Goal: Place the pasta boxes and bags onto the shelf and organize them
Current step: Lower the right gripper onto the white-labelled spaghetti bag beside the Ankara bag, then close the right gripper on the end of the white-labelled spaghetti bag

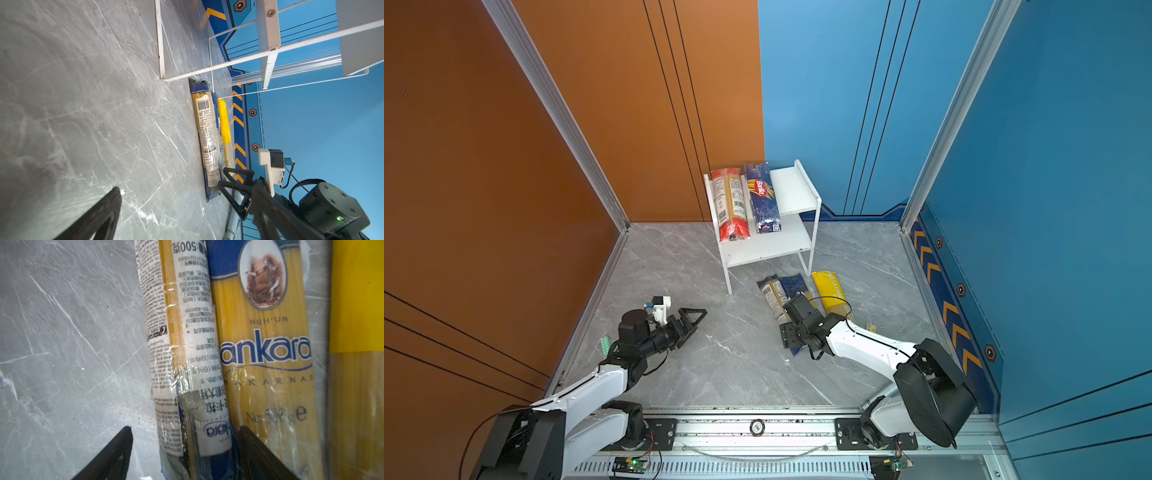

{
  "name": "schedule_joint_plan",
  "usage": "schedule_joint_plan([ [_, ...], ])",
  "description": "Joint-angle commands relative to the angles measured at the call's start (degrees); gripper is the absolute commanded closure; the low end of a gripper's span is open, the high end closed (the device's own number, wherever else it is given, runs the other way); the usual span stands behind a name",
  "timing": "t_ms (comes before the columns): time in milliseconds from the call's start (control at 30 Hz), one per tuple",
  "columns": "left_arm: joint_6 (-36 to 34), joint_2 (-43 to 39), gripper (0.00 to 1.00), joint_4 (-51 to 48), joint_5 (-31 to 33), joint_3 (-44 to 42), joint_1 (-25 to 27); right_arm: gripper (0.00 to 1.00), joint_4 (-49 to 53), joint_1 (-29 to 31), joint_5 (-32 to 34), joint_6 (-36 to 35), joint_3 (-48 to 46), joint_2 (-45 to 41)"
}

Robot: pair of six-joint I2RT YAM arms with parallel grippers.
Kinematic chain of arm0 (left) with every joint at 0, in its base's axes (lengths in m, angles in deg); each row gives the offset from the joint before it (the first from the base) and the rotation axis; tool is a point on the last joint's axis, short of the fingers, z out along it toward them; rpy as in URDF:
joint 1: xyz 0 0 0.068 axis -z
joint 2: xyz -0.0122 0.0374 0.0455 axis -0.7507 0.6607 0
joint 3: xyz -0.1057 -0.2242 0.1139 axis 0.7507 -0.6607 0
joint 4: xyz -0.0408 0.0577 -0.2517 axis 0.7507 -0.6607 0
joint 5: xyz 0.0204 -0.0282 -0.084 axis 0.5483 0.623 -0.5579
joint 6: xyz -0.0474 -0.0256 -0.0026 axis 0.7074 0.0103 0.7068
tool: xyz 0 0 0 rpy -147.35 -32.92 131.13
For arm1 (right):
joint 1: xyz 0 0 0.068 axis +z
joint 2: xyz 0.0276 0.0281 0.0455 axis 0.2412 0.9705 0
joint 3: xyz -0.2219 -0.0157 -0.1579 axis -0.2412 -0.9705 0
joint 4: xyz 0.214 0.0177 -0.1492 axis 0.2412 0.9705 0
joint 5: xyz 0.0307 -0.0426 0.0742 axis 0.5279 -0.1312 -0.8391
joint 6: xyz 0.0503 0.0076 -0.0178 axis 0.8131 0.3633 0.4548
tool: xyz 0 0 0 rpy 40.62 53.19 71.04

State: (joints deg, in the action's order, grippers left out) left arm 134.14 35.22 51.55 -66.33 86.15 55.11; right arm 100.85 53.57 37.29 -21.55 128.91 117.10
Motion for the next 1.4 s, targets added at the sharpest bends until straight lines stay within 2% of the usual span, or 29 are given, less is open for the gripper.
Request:
schedule_joint_plan([
  [0, -1.6, 0.5, 0.02, 0.9, 0.7, 0.4, 0.5, 0.22, -1.5, -0.8, -1.8, -0.2, -0.8, 0.4],
  [800, -1.9, 0.9, 0.02, 0.9, 0.5, 0.6, 0.8, 0.22, -6.9, 0.2, -4.5, 0.6, -0.8, 7.5],
  [1000, -2.0, 0.8, 0.02, 0.9, 0.7, 0.5, 0.8, 0.22, -7.7, 2.8, -4.0, 0.9, -0.5, 9.1],
  [1367, -2.0, 0.7, 0.02, 0.9, 0.6, 0.4, 0.8, 0.31, -9.4, 4.1, 0.4, 0.9, -1.9, 10.1],
])
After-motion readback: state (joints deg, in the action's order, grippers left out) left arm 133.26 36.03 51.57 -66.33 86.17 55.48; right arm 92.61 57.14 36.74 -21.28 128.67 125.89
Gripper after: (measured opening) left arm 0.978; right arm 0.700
